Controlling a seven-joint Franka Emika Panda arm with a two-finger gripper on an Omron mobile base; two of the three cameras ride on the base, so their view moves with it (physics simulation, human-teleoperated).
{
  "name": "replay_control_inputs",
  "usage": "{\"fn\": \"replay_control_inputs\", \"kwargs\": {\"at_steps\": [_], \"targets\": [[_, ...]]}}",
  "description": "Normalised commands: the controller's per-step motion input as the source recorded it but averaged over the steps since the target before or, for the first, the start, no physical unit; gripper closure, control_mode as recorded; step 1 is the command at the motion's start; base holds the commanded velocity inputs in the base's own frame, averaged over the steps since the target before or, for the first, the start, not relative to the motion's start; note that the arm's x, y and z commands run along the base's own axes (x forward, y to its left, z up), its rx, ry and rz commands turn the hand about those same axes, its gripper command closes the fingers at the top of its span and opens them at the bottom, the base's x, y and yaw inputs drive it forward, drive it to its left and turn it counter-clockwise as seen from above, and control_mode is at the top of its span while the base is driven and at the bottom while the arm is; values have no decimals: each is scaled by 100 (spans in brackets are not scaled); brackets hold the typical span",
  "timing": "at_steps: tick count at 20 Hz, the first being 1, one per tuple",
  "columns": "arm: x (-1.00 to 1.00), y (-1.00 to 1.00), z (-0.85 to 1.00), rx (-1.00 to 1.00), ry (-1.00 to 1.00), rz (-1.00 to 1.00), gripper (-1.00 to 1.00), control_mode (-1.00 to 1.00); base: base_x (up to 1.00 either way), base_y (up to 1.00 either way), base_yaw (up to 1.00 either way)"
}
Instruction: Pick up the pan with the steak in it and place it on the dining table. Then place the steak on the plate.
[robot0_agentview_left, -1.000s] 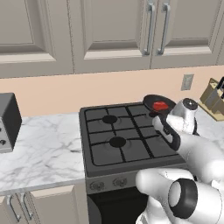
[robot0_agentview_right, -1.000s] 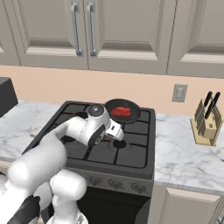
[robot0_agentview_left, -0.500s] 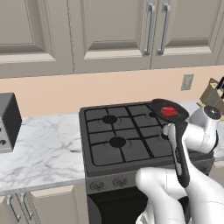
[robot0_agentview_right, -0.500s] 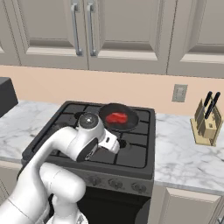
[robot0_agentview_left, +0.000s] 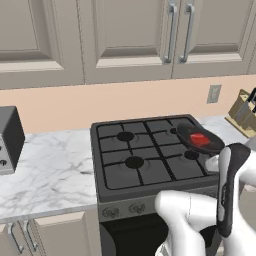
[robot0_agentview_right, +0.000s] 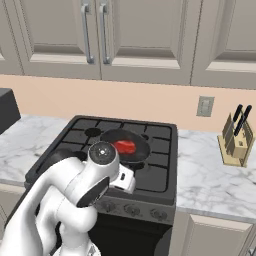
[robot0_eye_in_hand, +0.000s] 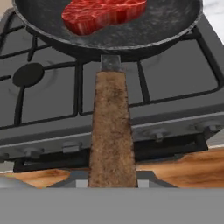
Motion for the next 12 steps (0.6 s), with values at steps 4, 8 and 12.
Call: {"fn": "replay_control_inputs", "kwargs": {"at_steps": [4, 8, 12], "targets": [[-90, 2, 10, 0, 0, 17, 100, -100, 0, 0, 0], [-86, 3, 5, 0, 0, 18, 100, -100, 0, 0, 0], [-73, 7, 0, 0, 0, 22, 100, -100, 0, 0, 0]]}}
